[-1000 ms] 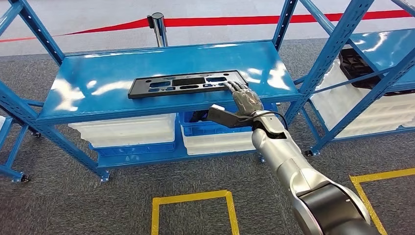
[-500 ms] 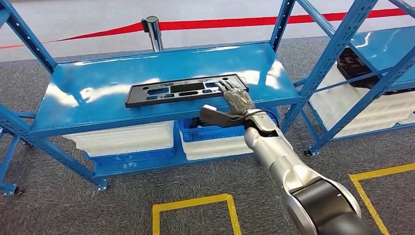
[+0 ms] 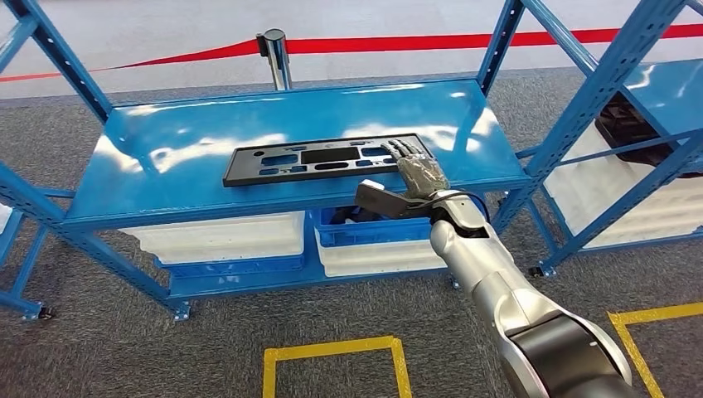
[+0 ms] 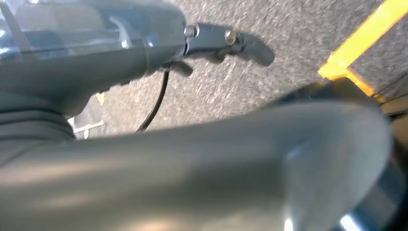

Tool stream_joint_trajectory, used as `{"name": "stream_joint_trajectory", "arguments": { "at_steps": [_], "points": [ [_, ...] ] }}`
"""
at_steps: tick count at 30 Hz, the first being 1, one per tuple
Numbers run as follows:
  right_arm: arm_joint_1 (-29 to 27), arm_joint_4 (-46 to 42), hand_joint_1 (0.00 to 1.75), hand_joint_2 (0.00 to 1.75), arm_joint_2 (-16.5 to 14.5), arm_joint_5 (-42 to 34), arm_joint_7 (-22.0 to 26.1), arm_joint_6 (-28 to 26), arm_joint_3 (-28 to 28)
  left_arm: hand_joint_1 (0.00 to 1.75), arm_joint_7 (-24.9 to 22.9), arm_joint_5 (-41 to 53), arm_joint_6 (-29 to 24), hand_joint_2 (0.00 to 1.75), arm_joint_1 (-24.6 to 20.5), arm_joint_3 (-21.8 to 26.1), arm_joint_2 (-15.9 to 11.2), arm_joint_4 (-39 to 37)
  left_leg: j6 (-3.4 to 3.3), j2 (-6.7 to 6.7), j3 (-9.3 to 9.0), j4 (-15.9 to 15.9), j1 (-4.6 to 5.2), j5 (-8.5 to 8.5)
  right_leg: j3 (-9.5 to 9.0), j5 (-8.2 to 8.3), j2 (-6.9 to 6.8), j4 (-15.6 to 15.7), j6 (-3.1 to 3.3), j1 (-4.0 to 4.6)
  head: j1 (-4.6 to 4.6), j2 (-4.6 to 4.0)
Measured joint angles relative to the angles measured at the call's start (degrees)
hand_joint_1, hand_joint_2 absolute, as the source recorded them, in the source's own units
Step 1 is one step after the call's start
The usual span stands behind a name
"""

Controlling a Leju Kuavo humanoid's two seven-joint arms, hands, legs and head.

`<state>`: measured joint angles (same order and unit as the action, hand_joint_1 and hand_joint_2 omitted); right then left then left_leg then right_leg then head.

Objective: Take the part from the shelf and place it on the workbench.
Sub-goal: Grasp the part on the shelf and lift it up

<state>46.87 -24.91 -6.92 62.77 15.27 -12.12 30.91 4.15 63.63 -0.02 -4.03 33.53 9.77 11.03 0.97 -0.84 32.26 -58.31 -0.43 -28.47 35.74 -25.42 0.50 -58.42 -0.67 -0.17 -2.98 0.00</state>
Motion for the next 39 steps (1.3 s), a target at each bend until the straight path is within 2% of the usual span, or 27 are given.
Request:
{"name": "stream_joint_trajectory", "arguments": {
  "at_steps": [2, 3, 4, 6, 7, 8, 9, 11, 12, 14, 16, 18, 19, 21, 22, 23, 24, 26, 27, 28, 30, 33, 34, 36, 37, 38, 39],
  "points": [
    [0.0, 0.0, 0.00, 0.00, 0.1, 0.0, 0.0, 0.0, 0.0, 0.00, 0.0, 0.0, 0.0, 0.00, 0.0, 0.0, 0.0, 0.0, 0.52, 0.12, 0.12, -0.7, -0.01, -0.70, -0.24, -0.08, 0.02, 0.2, 0.44, -0.36, 0.29, 0.00],
    [0.1, 0.0, 0.00, 0.00, 0.1, 0.0, 0.0, 0.0, 0.0, 0.00, 0.0, 0.0, 0.0, 0.00, 0.0, 0.0, 0.0, 0.0, 0.74, 0.19, 0.87, -2.5, -0.01, -1.72, -0.45, -0.14, 0.02, 0.3, 0.70, -0.55, 0.65, 0.00],
    [0.1, 0.0, 0.00, 0.00, 0.1, 0.0, 0.1, 0.0, 0.0, 0.00, 0.0, 0.0, 0.0, 0.00, 0.0, 0.0, 0.0, 0.0, 0.86, 0.26, 2.29, -5.6, -0.07, -3.20, -0.65, -0.25, -0.02, 0.4, 0.96, -0.69, 1.11, 0.00],
    [-0.1, 0.0, 0.00, 0.00, 0.1, -0.1, 0.2, 0.0, 0.0, 0.00, 0.0, 0.0, 0.0, 0.00, -0.1, 0.0, 0.0, 0.0, 0.99, 0.32, 6.36, -13.5, -0.11, -6.17, -0.94, -0.52, -0.09, 0.4, 1.31, -0.68, 1.97, 0.00],
    [-0.3, 0.0, 0.00, 0.00, 0.1, -0.1, 0.2, 0.1, 0.0, 0.00, 0.0, 0.0, 0.1, 0.00, -0.2, 0.0, 0.0, 0.0, 1.05, 0.34, 7.84, -16.1, -0.16, -6.61, -1.12, -0.67, -0.12, 0.4, 1.37, -0.69, 2.16, 0.00],
    [-0.5, 0.0, 0.00, 0.00, 0.1, -0.2, 0.2, 0.1, 0.0, 0.00, -0.1, 0.0, 0.1, 0.00, -0.3, 0.0, 0.0, 0.0, 1.10, 0.36, 8.33, -16.7, -0.24, -5.94, -1.37, -0.84, -0.12, 0.4, 1.35, -0.71, 2.32, 0.00],
    [-0.7, 0.0, 0.00, 0.00, 0.1, -0.3, 0.3, 0.1, 0.0, 0.00, -0.2, 0.1, 0.1, 0.00, -0.3, 0.0, 0.0, 0.0, 1.14, 0.39, 7.71, -14.8, -0.37, -4.17, -1.70, -1.06, -0.09, 0.4, 1.25, -0.77, 2.47, 0.00],
    [-0.8, 0.0, 0.00, 0.00, 0.2, -0.3, 0.4, 0.1, 0.0, 0.00, -0.4, 0.2, 0.3, 0.00, -0.3, 0.0, 0.1, 0.0, 1.28, 0.48, 4.61, -7.4, -0.68, 0.25, -2.33, -1.64, 0.04, 0.2, 0.76, -0.83, 2.72, 0.00],
    [-0.8, 0.0, 0.00, 0.00, 0.2, -0.4, 0.4, 0.1, 0.0, 0.00, -0.5, 0.2, 0.4, 0.00, -0.2, 0.0, 0.2, 0.0, 1.31, 0.48, 3.22, -4.0, -0.74, 1.47, -2.46, -1.90, 0.12, 0.0, 0.44, -0.77, 2.87, 0.00],
    [-0.9, 0.0, 0.00, 0.00, 0.3, -0.4, 0.5, 0.1, 0.0, 0.00, -0.7, 0.3, 0.7, 0.00, -0.1, 0.0, 0.4, -0.1, 1.12, 0.36, 2.21, -1.3, -0.58, 1.67, -2.38, -2.10, 0.17, -0.1, -0.21, -0.63, 2.88, 0.00],
    [-1.1, 0.0, 0.00, 0.00, 0.4, -0.4, 0.6, 0.2, 0.0, 0.00, -0.8, 0.3, 0.9, 0.00, 0.0, 0.0, 0.6, -0.1, 0.48, 0.20, 2.15, -1.0, -0.47, 1.50, -2.39, -2.17, 0.10, 0.1, -0.74, -0.75, 2.69, 0.00],
    [-1.2, 0.0, 0.00, 0.00, 0.5, -0.4, 0.6, 0.1, 0.0, 0.00, -1.0, 0.4, 1.1, 0.00, -0.1, 0.0, 0.7, -0.1, -0.16, 0.21, 1.88, -0.8, -0.60, 1.46, -1.66, -3.35, 0.02, -1.6, -1.12, -0.85, 2.35, 0.00],
    [-1.2, 0.0, 0.00, 0.00, 0.6, -0.4, 0.6, 0.1, 0.0, 0.00, -1.1, 0.4, 1.2, 0.00, -0.1, 0.0, 0.8, -0.1, -0.43, 0.25, 1.74, -0.7, -0.68, 1.43, -0.36, -4.69, 0.00, -4.2, -1.23, -0.87, 2.07, 0.00],
    [-1.4, 0.1, 0.00, 0.00, 0.7, -0.4, 0.6, 0.1, 0.0, 0.00, -1.2, 0.4, 1.2, 0.00, -0.1, 0.0, 0.8, -0.1, -0.79, 0.29, 1.65, -0.7, -0.65, 1.26, 3.79, -7.70, -0.02, -12.1, -1.34, -0.85, 1.43, 0.00],
    [-1.6, 0.2, 0.00, 0.00, 0.8, -0.4, 0.6, 0.1, 0.0, 0.00, -1.2, 0.5, 1.3, 0.00, 0.0, 0.0, 0.8, -0.1, -0.89, 0.27, 1.61, -0.7, -0.63, 1.17, 5.66, -8.41, -0.02, -15.2, -1.36, -0.85, 1.20, 0.00],
    [-1.9, 0.3, 0.00, 0.00, 1.0, -0.4, 0.6, 0.1, 0.0, 0.00, -1.3, 0.5, 1.3, 0.00, 0.0, 0.0, 0.8, -0.1, -0.96, 0.22, 1.51, -0.7, -0.61, 1.07, 6.66, -8.04, -0.02, -16.4, -1.34, -0.85, 0.95, 0.00],
    [-2.0, 0.3, 0.00, 0.00, 1.0, -0.4, 0.6, 0.1, 0.0, 0.00, -1.4, 0.5, 1.4, 0.00, 0.0, 0.0, 0.9, -0.1, -0.99, 0.17, 1.33, -0.7, -0.58, 0.93, 6.53, -6.54, -0.02, -15.2, -1.28, -0.85, 0.63, 0.00],
    [-2.0, 0.4, 0.00, 0.00, 1.2, -0.4, 0.6, 0.1, 0.0, 0.00, -1.6, 0.5, 1.6, 0.00, 0.0, 0.0, 1.0, -0.1, -0.85, 0.09, 0.78, -0.7, -0.53, 0.53, 3.68, -1.99, -0.02, -7.9, -0.97, -0.73, 0.03, 0.00],
    [-1.9, 0.4, 0.00, 0.00, 1.2, -0.4, 0.6, 0.1, 0.0, 0.00, -1.7, 0.6, 1.8, 0.00, 0.0, 0.0, 1.0, -0.1, -0.66, 0.07, 0.61, -0.7, -0.43, 0.32, 2.01, -0.43, -0.02, -4.2, -0.78, -0.54, -0.19, 0.00],
    [-1.9, 0.4, 0.00, 0.00, 1.3, -0.5, 0.7, 0.1, 0.0, 0.00, -1.8, 0.6, 1.8, 0.00, 0.0, 0.0, 1.0, 0.0, -0.45, 0.07, 0.54, -0.7, -0.36, 0.18, 0.82, 0.24, -0.02, -1.8, -0.61, -0.35, -0.31, 0.00],
    [-2.0, 0.5, 0.00, 0.00, 1.3, -0.6, 0.7, 0.1, 0.0, 0.00, -1.9, 0.7, 1.9, 0.00, 0.0, 0.0, 1.1, 0.0, 0.02, 0.07, 0.57, -0.5, -0.25, 0.11, 0.05, -0.13, 0.02, -0.4, -0.34, -0.03, -0.20, 0.00],
    [-2.0, 0.6, 0.00, 0.00, 1.4, -0.7, 0.7, 0.0, 0.0, 0.00, -2.0, 0.7, 1.9, 0.00, 0.1, 0.0, 1.1, 0.0, 0.82, 0.21, 0.83, -1.6, -0.20, -0.91, -0.29, -0.33, 0.04, 0.0, 0.34, -0.56, 0.27, 0.00],
    [-2.0, 0.6, 0.00, 0.00, 1.4, -0.7, 0.7, -0.1, 0.0, 0.00, -2.0, 0.7, 1.9, 0.00, 0.0, 0.0, 1.1, 0.0, 0.97, 0.27, 1.78, -3.8, -0.18, -2.13, -0.48, -0.37, 0.02, 0.2, 0.62, -0.78, 0.68, 0.00],
    [-2.2, 0.6, 0.00, 0.00, 1.4, -0.7, 0.7, -0.1, 0.0, 0.00, -1.9, 0.6, 1.9, 0.00, 0.0, 0.0, 1.1, 0.0, 1.06, 0.33, 5.38, -11.4, -0.19, -5.37, -0.75, -0.60, -0.05, 0.2, 1.07, -0.82, 1.68, 0.00],
    [-2.4, 0.7, 0.00, 0.00, 1.5, -0.7, 0.7, -0.1, 0.0, 0.00, -1.9, 0.6, 1.9, 0.00, -0.1, 0.1, 1.1, 0.0, 1.11, 0.34, 7.13, -14.9, -0.20, -6.42, -0.91, -0.71, -0.08, 0.2, 1.16, -0.81, 2.02, 0.00],
    [-2.7, 0.8, 0.00, 0.00, 1.5, -0.7, 0.8, -0.2, 0.0, 0.00, -1.9, 0.6, 1.9, 0.00, -0.2, 0.1, 1.1, 0.0, 1.14, 0.34, 8.10, -16.8, -0.23, -6.45, -1.10, -0.84, -0.11, 0.2, 1.19, -0.81, 2.21, 0.00],
    [-2.8, 0.8, 0.00, 0.00, 1.6, -0.7, 0.8, -0.2, 0.0, 0.00, -2.0, 0.6, 2.0, 0.00, -0.3, 0.1, 1.1, 0.0, 1.15, 0.37, 8.02, -16.3, -0.30, -5.34, -1.34, -1.00, -0.10, 0.1, 1.16, -0.83, 2.38, 0.00]
  ]
}}
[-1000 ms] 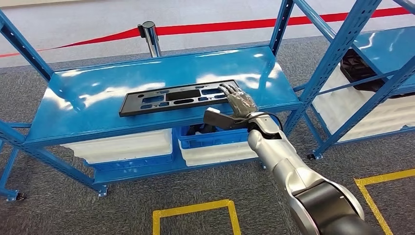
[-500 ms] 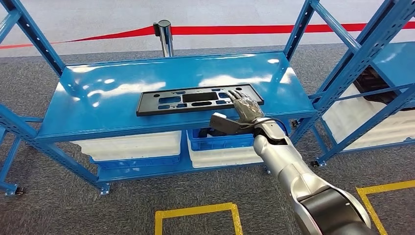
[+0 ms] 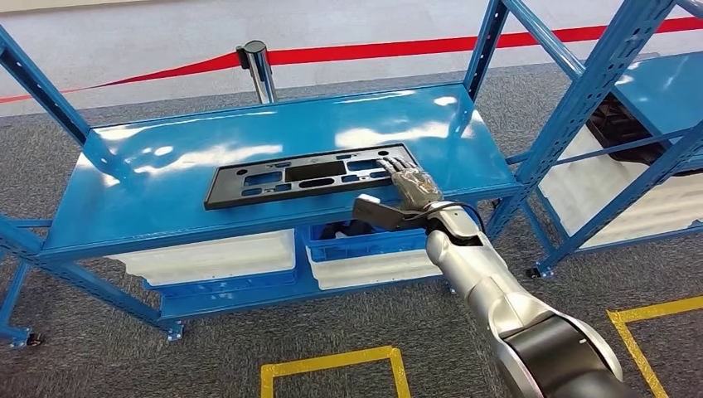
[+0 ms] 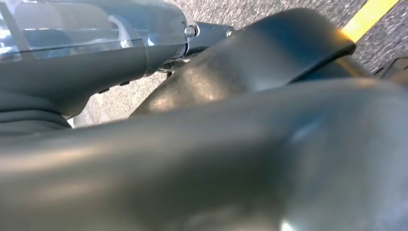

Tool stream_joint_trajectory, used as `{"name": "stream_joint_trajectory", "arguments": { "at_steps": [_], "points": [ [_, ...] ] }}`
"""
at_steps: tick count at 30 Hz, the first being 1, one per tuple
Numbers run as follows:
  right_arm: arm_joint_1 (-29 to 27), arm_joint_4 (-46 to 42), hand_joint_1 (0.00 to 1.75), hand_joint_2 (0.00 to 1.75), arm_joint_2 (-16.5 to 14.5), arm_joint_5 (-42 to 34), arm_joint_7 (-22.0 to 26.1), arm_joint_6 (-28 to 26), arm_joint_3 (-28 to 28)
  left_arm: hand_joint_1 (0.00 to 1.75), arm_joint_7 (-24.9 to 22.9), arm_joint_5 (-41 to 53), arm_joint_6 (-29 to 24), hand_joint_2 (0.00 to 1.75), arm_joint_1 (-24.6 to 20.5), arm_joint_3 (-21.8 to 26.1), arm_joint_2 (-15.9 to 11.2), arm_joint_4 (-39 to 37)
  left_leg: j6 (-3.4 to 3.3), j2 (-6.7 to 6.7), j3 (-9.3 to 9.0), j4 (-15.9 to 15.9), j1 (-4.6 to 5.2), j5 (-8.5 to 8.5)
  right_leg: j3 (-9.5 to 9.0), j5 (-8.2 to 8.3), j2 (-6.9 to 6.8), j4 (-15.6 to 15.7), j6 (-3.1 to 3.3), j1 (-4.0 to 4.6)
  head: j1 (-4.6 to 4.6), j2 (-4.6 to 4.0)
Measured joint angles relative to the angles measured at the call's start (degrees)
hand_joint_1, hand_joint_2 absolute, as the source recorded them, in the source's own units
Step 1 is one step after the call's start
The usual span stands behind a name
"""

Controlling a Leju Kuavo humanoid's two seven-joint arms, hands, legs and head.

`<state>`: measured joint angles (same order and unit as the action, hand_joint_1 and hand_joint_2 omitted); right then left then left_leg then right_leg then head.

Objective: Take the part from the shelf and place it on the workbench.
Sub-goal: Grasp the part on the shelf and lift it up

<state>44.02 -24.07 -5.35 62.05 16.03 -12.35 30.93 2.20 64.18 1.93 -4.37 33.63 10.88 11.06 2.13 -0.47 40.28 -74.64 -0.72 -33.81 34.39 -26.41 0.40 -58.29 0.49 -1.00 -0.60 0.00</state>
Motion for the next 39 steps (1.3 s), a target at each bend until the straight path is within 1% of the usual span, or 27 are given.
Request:
{"name": "stream_joint_trajectory", "arguments": {
  "at_steps": [1, 2, 3, 4, 5, 6, 8, 10, 12, 17, 18, 22, 23, 29, 39],
  "points": [
    [-0.1, 0.0, 0.00, 0.00, 0.1, 0.0, 0.0, -0.1, 0.0, 0.00, -0.1, 0.0, 0.0, 0.00, 0.0, 0.0, 0.0, 0.0, -0.01, 0.03, -1.14, 2.8, -0.11, 2.07, -0.29, -0.19, 0.05, 0.0, -0.12, -0.04, 0.15, 0.00],
    [-0.2, 0.1, 0.00, 0.00, 0.1, 0.0, 0.0, -0.2, 0.0, 0.00, -0.3, 0.1, 0.1, 0.00, 0.1, 0.0, 0.0, 0.0, -0.01, 0.09, -2.80, 6.8, -0.24, 4.37, -0.57, -0.43, 0.12, -0.1, -0.35, -0.08, 0.29, 0.00],
    [-0.2, 0.1, 0.00, 0.00, 0.3, 0.0, 0.0, -0.3, 0.0, 0.00, -0.4, 0.1, 0.2, 0.00, 0.1, 0.0, 0.0, 0.0, 0.01, 0.12, -4.36, 10.5, -0.28, 5.97, -0.74, -0.65, 0.19, -0.2, -0.64, 0.00, 0.45, 0.00],
    [-0.1, 0.1, 0.00, 0.00, 0.4, 0.0, 0.0, -0.5, 0.0, 0.00, -0.4, 0.2, 0.3, 0.00, 0.2, 0.0, 0.0, 0.0, -0.06, 0.11, -5.52, 13.3, -0.29, 6.80, -0.75, -0.78, 0.26, -0.3, -0.97, 0.10, 0.56, 0.00],
    [-0.2, 0.1, 0.00, 0.00, 0.5, 0.1, 0.0, -0.6, 0.0, 0.00, -0.5, 0.3, 0.3, 0.00, 0.3, 0.0, 0.1, -0.1, -0.17, 0.06, -6.04, 14.7, -0.20, 6.89, -0.68, -0.82, 0.28, -0.3, -1.27, 0.18, 0.56, 0.00],
    [-0.2, 0.1, 0.00, 0.00, 0.7, 0.2, -0.2, -0.9, 0.0, 0.00, -0.5, 0.3, 0.4, 0.00, 0.4, 0.0, 0.1, -0.1, -0.38, -0.05, -6.16, 15.1, -0.05, 6.58, -0.62, -0.76, 0.25, -0.2, -1.53, 0.23, 0.51, 0.00],
    [-0.3, 0.1, 0.00, 0.00, 0.8, 0.6, -0.8, -1.6, 0.0, 0.00, -0.6, 0.5, 0.4, 0.00, 0.4, 0.0, 0.2, -0.1, -0.92, -0.19, -6.22, 15.4, 0.07, 6.52, -0.74, -0.71, 0.14, 0.1, -1.99, 0.08, 0.29, 0.00],
    [0.0, 0.1, 0.00, 0.00, 0.9, 0.9, -1.5, -2.4, 0.0, 0.00, -0.6, 0.7, 0.5, 0.00, 0.4, 0.0, 0.3, -0.1, -1.17, -0.25, -6.39, 15.6, 0.06, 6.55, -1.03, -0.66, 0.07, 0.3, -1.87, 0.13, -0.06, 0.00],
    [0.3, 0.1, 0.00, 0.00, 1.0, 1.0, -1.9, -2.8, 0.0, 0.00, -0.6, 0.8, 0.4, 0.00, 0.4, 0.1, 0.3, -0.1, -1.17, -0.31, -6.46, 15.6, 0.14, 6.53, -1.27, -0.51, 0.03, 0.6, -1.47, 0.21, -0.55, 0.00],
    [0.8, 0.1, 0.00, 0.00, 1.1, 1.1, -2.4, -2.9, -0.1, 0.00, -0.6, 0.9, 0.4, 0.00, 0.4, 0.2, 0.3, -0.1, -1.36, -0.26, -6.47, 15.5, 0.34, 6.43, -1.43, -0.33, 0.02, 1.0, -1.56, 0.16, -1.27, 0.00],
    [0.9, 0.0, 0.00, 0.00, 1.2, 1.1, -2.4, -2.9, -0.1, 0.00, -0.6, 1.0, 0.4, 0.00, 0.4, 0.3, 0.3, -0.1, -1.38, -0.26, -6.47, 15.5, 0.37, 6.42, -1.43, -0.32, 0.02, 1.0, -1.67, 0.15, -1.31, 0.00],
    [1.0, 0.0, 0.00, 0.00, 1.4, 1.2, -2.1, -2.9, -0.1, 0.00, -0.6, 1.2, 0.3, 0.00, 0.4, 0.7, 0.3, -0.1, -1.40, -0.25, -6.48, 15.5, 0.37, 6.41, -1.40, -0.40, 0.02, 1.0, -2.61, 0.14, -1.27, 0.00],
    [1.0, 0.0, 0.00, 0.00, 1.5, 1.2, -2.0, -2.9, -0.1, 0.00, -0.6, 1.2, 0.3, 0.00, 0.4, 0.8, 0.3, -0.1, -1.40, -0.24, -6.48, 15.5, 0.34, 6.41, -1.38, -0.42, 0.02, 1.0, -2.69, 0.15, -1.21, 0.00],
    [0.9, 0.0, 0.00, 0.00, 1.8, 1.3, -1.8, -2.9, -0.2, 0.00, -0.6, 1.4, 0.2, 0.00, 0.4, 1.2, 0.3, -0.1, -1.39, -0.21, -6.53, 15.6, 0.15, 6.42, -1.27, -0.48, 0.02, 0.8, -2.69, 0.32, -0.94, 0.00],
    [1.0, 0.0, 0.00, 0.00, 2.1, 1.6, -1.7, -2.7, -0.4, 0.00, -0.6, 1.9, -0.1, 0.00, 0.4, 1.3, 0.3, -0.1, -1.38, -0.21, -6.57, 15.6, 0.15, 6.42, -1.25, -0.55, 0.02, 0.7, -2.60, 0.33, -0.91, 0.00]
  ]
}}
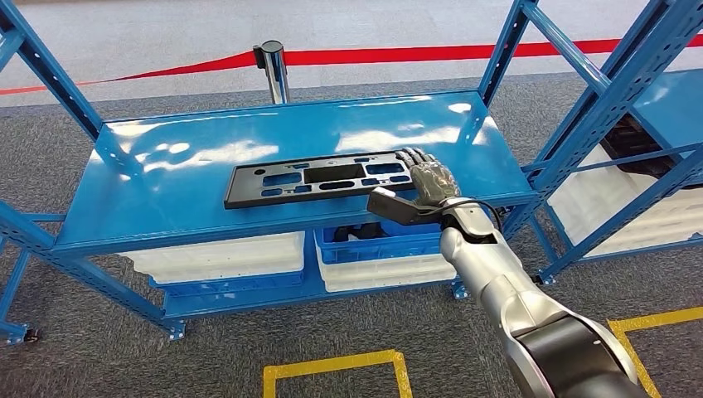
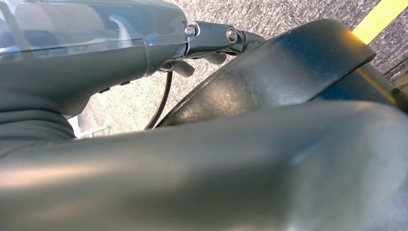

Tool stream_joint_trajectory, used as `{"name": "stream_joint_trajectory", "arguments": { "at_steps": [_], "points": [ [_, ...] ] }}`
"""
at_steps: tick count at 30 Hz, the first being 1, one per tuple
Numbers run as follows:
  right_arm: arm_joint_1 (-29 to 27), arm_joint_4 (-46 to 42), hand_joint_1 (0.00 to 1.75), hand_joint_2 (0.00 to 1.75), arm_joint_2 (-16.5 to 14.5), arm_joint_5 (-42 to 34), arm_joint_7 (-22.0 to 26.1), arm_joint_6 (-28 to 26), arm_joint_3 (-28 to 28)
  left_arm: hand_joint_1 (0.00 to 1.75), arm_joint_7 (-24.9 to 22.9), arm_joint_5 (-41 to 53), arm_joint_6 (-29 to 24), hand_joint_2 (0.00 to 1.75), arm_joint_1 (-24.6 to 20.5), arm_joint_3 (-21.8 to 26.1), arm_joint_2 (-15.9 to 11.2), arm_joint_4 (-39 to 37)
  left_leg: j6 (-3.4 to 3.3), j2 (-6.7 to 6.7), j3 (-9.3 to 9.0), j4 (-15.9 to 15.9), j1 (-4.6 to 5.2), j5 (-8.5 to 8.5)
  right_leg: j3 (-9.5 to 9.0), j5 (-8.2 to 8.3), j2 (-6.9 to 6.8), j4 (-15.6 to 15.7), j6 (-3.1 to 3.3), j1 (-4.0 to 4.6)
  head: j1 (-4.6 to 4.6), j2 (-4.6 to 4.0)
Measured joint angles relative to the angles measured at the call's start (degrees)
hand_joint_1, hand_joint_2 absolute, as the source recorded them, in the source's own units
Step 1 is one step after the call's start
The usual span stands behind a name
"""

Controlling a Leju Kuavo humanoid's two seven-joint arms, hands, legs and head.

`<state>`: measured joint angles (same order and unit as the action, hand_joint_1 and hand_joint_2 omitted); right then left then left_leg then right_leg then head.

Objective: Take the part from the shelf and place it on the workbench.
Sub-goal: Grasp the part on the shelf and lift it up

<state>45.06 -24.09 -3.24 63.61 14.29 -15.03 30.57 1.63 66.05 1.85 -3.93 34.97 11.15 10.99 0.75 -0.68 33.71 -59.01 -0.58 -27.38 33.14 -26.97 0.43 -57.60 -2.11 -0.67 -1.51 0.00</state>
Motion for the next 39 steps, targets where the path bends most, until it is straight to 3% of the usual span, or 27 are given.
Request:
{"name": "stream_joint_trajectory", "arguments": {
  "at_steps": [11, 14, 16, 18, 19, 20, 21, 22, 24, 25, 27, 30, 32, 34, 35, 36, 37, 39],
  "points": [
    [0.2, 0.0, 0.00, 0.00, 0.0, -0.1, 0.5, 0.2, 0.0, 0.00, 0.2, 0.4, -0.1, 0.00, 0.0, 0.0, -0.1, 0.0, -0.15, -0.01, 0.07, -0.2, 0.52, -0.10, -0.03, 0.08, -0.03, 0.1, -0.24, -0.29, 0.14, 0.00],
    [0.2, -0.1, 0.00, 0.00, 0.0, -0.2, 0.6, 0.2, -0.1, 0.00, 0.2, 0.5, -0.1, 0.00, 0.0, 0.0, -0.1, 0.0, -0.65, 0.09, -0.26, 0.4, 0.33, 0.08, 0.11, -0.21, -0.02, -0.1, -0.62, -0.44, 0.25, 0.00],
    [0.2, -0.1, 0.00, 0.00, 0.1, -0.2, 0.6, 0.2, -0.1, 0.00, 0.1, 0.5, -0.1, 0.00, 0.0, 0.0, -0.1, 0.0, -1.05, 0.26, -0.64, 0.9, -0.07, 0.29, 1.84, -2.19, -0.02, -3.5, -0.80, -0.49, -0.07, 0.00],
    [0.1, -0.2, 0.00, 0.00, 0.2, -0.2, 0.7, 0.2, -0.1, 0.00, 0.1, 0.5, -0.1, 0.00, 0.0, 0.0, -0.1, 0.0, -1.16, 0.33, -0.73, 1.0, -0.20, 0.27, 5.71, -5.36, -0.02, -11.0, -0.91, -0.58, -0.53, 0.00],
    [-0.1, -0.2, 0.00, 0.00, 0.2, -0.2, 0.7, 0.2, -0.1, 0.00, 0.0, 0.5, -0.1, 0.00, 0.0, 0.0, -0.1, 0.0, -1.14, 0.31, -0.75, 1.0, -0.28, 0.21, 7.60, -6.31, -0.03, -14.4, -0.98, -0.64, -0.67, 0.00],
    [-0.4, -0.2, 0.00, 0.00, 0.3, -0.2, 0.7, 0.2, -0.1, 0.00, 0.0, 0.5, -0.1, 0.00, 0.0, 0.0, -0.1, 0.0, -1.03, 0.25, -0.82, 0.9, -0.43, 0.10, 8.74, -6.24, -0.03, -16.1, -1.06, -0.71, -0.79, 0.00],
    [-0.5, -0.2, 0.00, 0.00, 0.4, -0.2, 0.7, 0.2, -0.1, 0.00, 0.0, 0.5, -0.1, 0.00, 0.0, 0.0, -0.1, 0.0, -0.82, 0.18, -0.96, 0.9, -0.64, -0.05, 8.81, -5.07, -0.03, -15.6, -1.15, -0.82, -0.96, 0.00],
    [-0.6, -0.2, 0.00, 0.00, 0.4, -0.2, 0.7, 0.2, -0.1, 0.00, 0.0, 0.5, -0.1, 0.00, 0.0, 0.0, -0.1, 0.0, -0.47, 0.12, -1.20, 0.8, -0.89, -0.29, 7.79, -2.98, -0.05, -12.8, -1.32, -1.00, -1.13, 0.00],
    [-0.5, -0.2, 0.00, 0.00, 0.4, -0.2, 0.7, 0.2, -0.1, 0.00, -0.1, 0.5, -0.1, 0.00, 0.0, 0.0, -0.1, 0.0, 0.51, 0.04, -1.78, 0.6, -1.24, -0.94, 4.27, 0.70, -0.12, -5.2, -1.83, -1.35, -1.62, 0.00],
    [-0.5, -0.2, 0.00, 0.00, 0.4, -0.2, 0.7, 0.2, -0.1, 0.00, -0.1, 0.5, -0.1, 0.00, 0.0, 0.0, -0.2, 0.0, 0.99, 0.01, -2.01, 0.7, -1.25, -1.17, 2.85, 1.40, -0.13, -2.5, -1.84, -1.40, -1.82, 0.00],
    [-0.6, -0.2, 0.00, 0.00, 0.4, -0.2, 0.7, 0.3, -0.1, 0.00, -0.1, 0.5, -0.1, 0.00, 0.0, 0.0, -0.3, 0.0, 1.72, -0.01, -2.41, 1.1, -1.15, -1.23, 1.70, 0.93, -0.06, -0.9, -1.32, -1.16, -1.75, 0.00],
    [-0.5, -0.2, 0.00, 0.00, 0.5, -0.2, 0.8, 0.3, -0.3, 0.00, -0.1, 0.5, -0.1, 0.00, 0.0, 0.0, -0.3, 0.0, 2.42, 0.17, -2.69, 0.8, -1.30, -1.85, 1.32, 0.67, -0.01, -0.7, 0.26, -1.31, -0.76, 0.00],
    [-0.5, -0.2, 0.00, 0.00, 0.5, -0.2, 0.9, 0.3, -0.3, 0.00, -0.1, 0.4, -0.1, 0.00, 0.0, 0.0, -0.3, 0.0, 2.50, 0.28, -0.19, -4.7, -1.14, -4.49, 0.89, 0.44, -0.05, -0.6, 1.11, -1.37, 0.34, 0.00],
    [-0.6, -0.2, 0.00, 0.00, 0.5, -0.2, 1.1, 0.3, -0.4, 0.00, 0.0, 0.4, -0.1, 0.00, -0.2, 0.1, -0.3, 0.0, 2.43, 0.28, 3.99, -13.0, -0.79, -7.35, 0.50, 0.15, -0.14, -0.6, 1.60, -1.18, 1.12, 0.00],
    [-0.8, -0.2, 0.00, 0.00, 0.5, -0.3, 1.1, 0.3, -0.4, 0.00, 0.1, 0.3, -0.1, 0.00, -0.3, 0.1, -0.3, 0.0, 2.33, 0.28, 5.30, -15.3, -0.63, -7.60, 0.28, 0.00, -0.17, -0.6, 1.74, -1.08, 1.27, 0.00],
    [-0.8, -0.2, 0.00, 0.00, 0.5, -0.3, 1.2, 0.2, -0.4, 0.00, 0.0, 0.3, -0.1, 0.00, -0.4, 0.1, -0.3, 0.1, 2.19, 0.28, 5.62, -15.5, -0.51, -6.75, 0.06, -0.15, -0.15, -0.7, 1.82, -1.01, 1.37, 0.00],
    [-0.8, -0.2, 0.00, 0.00, 0.4, -0.3, 1.2, 0.2, -0.4, 0.00, 0.0, 0.3, -0.1, 0.00, -0.5, 0.1, -0.3, 0.1, 2.01, 0.28, 4.85, -13.3, -0.45, -4.92, -0.19, -0.32, -0.09, -0.7, 1.80, -0.98, 1.45, 0.00],
    [-0.7, -0.2, 0.00, 0.00, 0.4, -0.3, 1.3, 0.2, -0.4, 0.00, -0.2, 0.4, -0.1, 0.00, -0.3, 0.1, -0.3, 0.1, 1.68, 0.32, 1.81, -5.6, -0.37, -0.79, -0.60, -0.70, 0.09, -0.7, 1.44, -0.86, 1.64, 0.00]
  ]
}}
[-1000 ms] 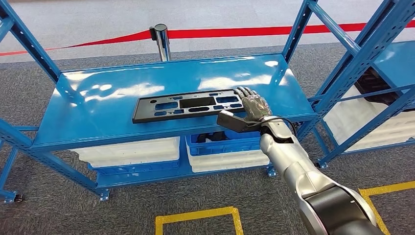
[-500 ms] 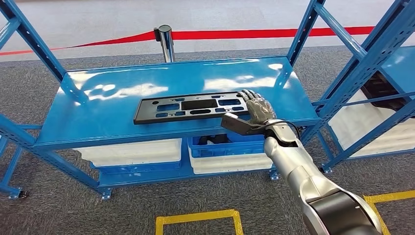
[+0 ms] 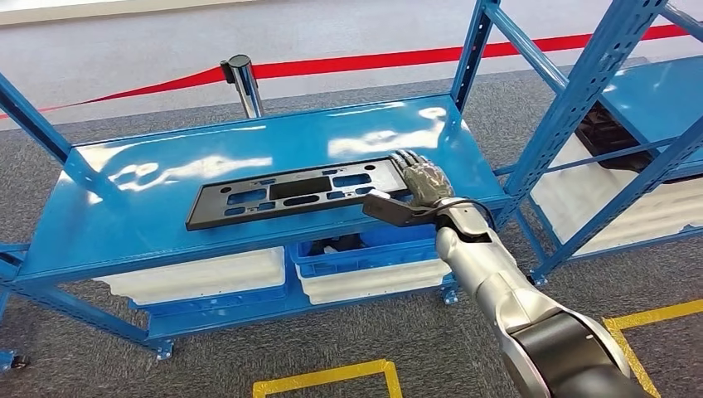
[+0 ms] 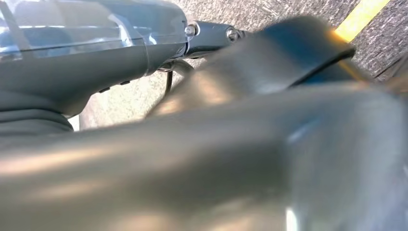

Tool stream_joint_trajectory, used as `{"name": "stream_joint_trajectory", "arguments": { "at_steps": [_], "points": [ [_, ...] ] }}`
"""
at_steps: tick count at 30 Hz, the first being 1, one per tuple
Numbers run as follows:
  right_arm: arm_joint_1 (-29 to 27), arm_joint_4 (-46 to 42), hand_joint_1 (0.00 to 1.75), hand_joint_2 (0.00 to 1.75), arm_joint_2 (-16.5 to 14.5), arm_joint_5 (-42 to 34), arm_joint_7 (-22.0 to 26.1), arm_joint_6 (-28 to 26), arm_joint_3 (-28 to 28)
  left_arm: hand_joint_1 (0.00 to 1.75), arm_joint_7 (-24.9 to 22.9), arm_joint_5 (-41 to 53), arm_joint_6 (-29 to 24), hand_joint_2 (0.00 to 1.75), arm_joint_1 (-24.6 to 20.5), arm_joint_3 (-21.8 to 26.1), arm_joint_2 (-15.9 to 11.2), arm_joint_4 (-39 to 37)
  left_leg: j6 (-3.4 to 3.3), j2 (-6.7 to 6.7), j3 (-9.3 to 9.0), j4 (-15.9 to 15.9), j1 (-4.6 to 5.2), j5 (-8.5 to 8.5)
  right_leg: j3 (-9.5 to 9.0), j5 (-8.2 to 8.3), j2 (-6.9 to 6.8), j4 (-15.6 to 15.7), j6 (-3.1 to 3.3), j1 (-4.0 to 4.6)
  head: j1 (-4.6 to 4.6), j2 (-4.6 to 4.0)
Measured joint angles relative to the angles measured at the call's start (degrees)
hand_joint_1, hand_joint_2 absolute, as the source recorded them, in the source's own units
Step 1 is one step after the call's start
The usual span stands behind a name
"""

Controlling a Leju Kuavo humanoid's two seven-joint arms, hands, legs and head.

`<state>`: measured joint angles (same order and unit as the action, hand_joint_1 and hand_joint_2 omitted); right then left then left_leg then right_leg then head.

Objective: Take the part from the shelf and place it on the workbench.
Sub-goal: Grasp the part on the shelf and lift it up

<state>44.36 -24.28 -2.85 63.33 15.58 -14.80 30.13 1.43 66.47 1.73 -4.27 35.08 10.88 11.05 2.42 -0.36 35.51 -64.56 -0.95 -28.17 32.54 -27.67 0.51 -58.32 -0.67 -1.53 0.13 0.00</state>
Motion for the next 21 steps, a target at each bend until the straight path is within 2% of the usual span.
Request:
{"name": "stream_joint_trajectory", "arguments": {
  "at_steps": [1, 2, 6, 8, 10, 11, 12, 13, 15, 16, 17, 18, 20, 21],
  "points": [
    [0.1, 0.0, 0.00, 0.00, 0.0, 0.0, 0.1, 0.0, 0.0, 0.00, 0.0, 0.1, 0.0, 0.00, 0.1, 0.0, 0.0, 0.0, -0.16, -0.02, -1.25, 3.2, 0.07, 1.04, -0.05, -0.13, 0.09, 0.0, -0.28, 0.13, 0.06, 0.00],
    [0.1, 0.0, 0.00, 0.00, 0.0, 0.1, 0.1, 0.0, 0.0, 0.00, -0.1, 0.1, 0.0, 0.00, 0.1, 0.0, 0.0, 0.0, -0.30, -0.07, -1.92, 5.1, 0.16, 1.40, -0.02, -0.18, 0.13, 0.0, -0.59, 0.23, 0.04, 0.00],
    [0.3, 0.0, 0.00, 0.00, -0.1, 0.5, 0.2, 0.0, 0.0, 0.00, -0.1, 0.2, 0.1, 0.00, 0.2, 0.0, 0.1, 0.0, -1.43, -0.34, -2.08, 6.0, 0.29, 1.09, 0.40, -0.65, 0.01, -0.3, -1.69, 0.14, -0.22, 0.00],
    [0.6, 0.0, 0.00, 0.00, -0.1, 0.6, 0.2, 0.0, 0.0, 0.00, -0.1, 0.3, 0.1, 0.00, 0.2, 0.0, 0.1, 0.0, -1.98, -0.30, -2.24, 6.1, 0.12, 1.09, 2.72, -2.94, -0.06, -4.7, -1.93, 0.17, -0.72, 0.00],
    [0.7, 0.0, 0.00, 0.00, -0.1, 0.7, 0.1, 0.2, 0.1, 0.00, -0.1, 0.5, 0.1, 0.00, 0.2, 0.0, 0.1, 0.0, -2.33, -0.29, -2.28, 6.1, 0.13, 0.94, 6.93, -5.71, -0.07, -12.6, -1.98, 0.24, -1.33, 0.00],
    [0.7, 0.0, 0.00, 0.00, -0.1, 0.7, 0.1, 0.2, 0.1, 0.00, -0.1, 0.5, 0.1, 0.00, 0.2, 0.0, 0.1, 0.0, -2.42, -0.31, -2.37, 6.1, 0.13, 0.84, 8.67, -6.11, -0.07, -15.3, -1.99, 0.26, -1.58, 0.00],
    [0.6, 0.0, 0.00, 0.00, -0.2, 0.8, 0.1, 0.3, 0.1, 0.00, -0.1, 0.6, 0.1, 0.00, 0.2, 0.0, 0.1, 0.0, -2.49, -0.35, -2.53, 6.1, 0.13, 0.71, 9.51, -5.43, -0.07, -16.1, -1.97, 0.27, -1.85, 0.00],
    [0.7, 0.0, 0.00, 0.00, -0.2, 0.8, 0.1, 0.3, 0.1, 0.00, -0.1, 0.6, 0.1, 0.00, 0.2, 0.0, 0.1, 0.0, -2.49, -0.40, -2.79, 6.1, 0.13, 0.54, 9.24, -3.70, -0.07, -14.6, -1.91, 0.29, -2.13, 0.00],
    [0.9, 0.0, 0.00, 0.00, -0.2, 0.8, 0.1, 0.3, 0.1, 0.00, -0.1, 0.7, 0.1, 0.00, 0.2, 0.0, 0.1, 0.0, -2.31, -0.48, -3.53, 6.2, 0.14, 0.09, 6.21, 0.87, -0.07, -7.1, -1.61, 0.37, -2.67, 0.00],
    [1.1, 0.0, 0.00, 0.00, -0.2, 0.8, 0.1, 0.3, 0.1, 0.00, -0.1, 0.8, 0.1, 0.00, 0.2, 0.0, 0.2, 0.0, -2.10, -0.51, -3.78, 6.2, 0.21, -0.13, 4.49, 2.15, -0.07, -3.5, -1.42, 0.55, -2.85, 0.00],
    [1.3, 0.0, 0.00, 0.00, -0.3, 0.8, 0.1, 0.3, 0.1, 0.00, -0.1, 0.9, 0.1, 0.00, 0.2, 0.0, 0.2, 0.0, -1.85, -0.52, -3.91, 6.3, 0.28, -0.28, 3.31, 2.65, -0.06, -1.1, -1.26, 0.71, -2.96, 0.00],
    [1.4, 0.0, 0.00, 0.00, -0.4, 0.8, 0.1, 0.3, 0.1, 0.00, -0.1, 1.0, 0.1, 0.00, 0.2, 0.0, 0.2, 0.0, -1.59, -0.53, -3.94, 6.5, 0.33, -0.34, 2.74, 2.43, -0.04, -0.1, -1.11, 0.88, -2.94, 0.00],
    [1.4, 0.0, 0.00, 0.00, -0.5, 0.8, 0.1, 0.3, 0.1, 0.00, -0.1, 1.0, 0.1, 0.00, 0.3, 0.0, 0.2, 0.0, -1.12, -0.51, -4.01, 6.8, 0.38, -0.31, 2.56, 2.12, 0.02, 0.2, -0.85, 0.99, -2.74, 0.00],
    [1.5, 0.0, 0.00, 0.00, -0.5, 0.8, 0.0, 0.3, 0.1, 0.00, -0.1, 1.0, 0.1, 0.00, 0.3, 0.0, 0.2, 0.0, -0.90, -0.49, -4.10, 6.8, 0.40, -0.39, 2.46, 2.17, 0.02, 0.4, -0.63, 0.74, -2.63, 0.00]
  ]
}}
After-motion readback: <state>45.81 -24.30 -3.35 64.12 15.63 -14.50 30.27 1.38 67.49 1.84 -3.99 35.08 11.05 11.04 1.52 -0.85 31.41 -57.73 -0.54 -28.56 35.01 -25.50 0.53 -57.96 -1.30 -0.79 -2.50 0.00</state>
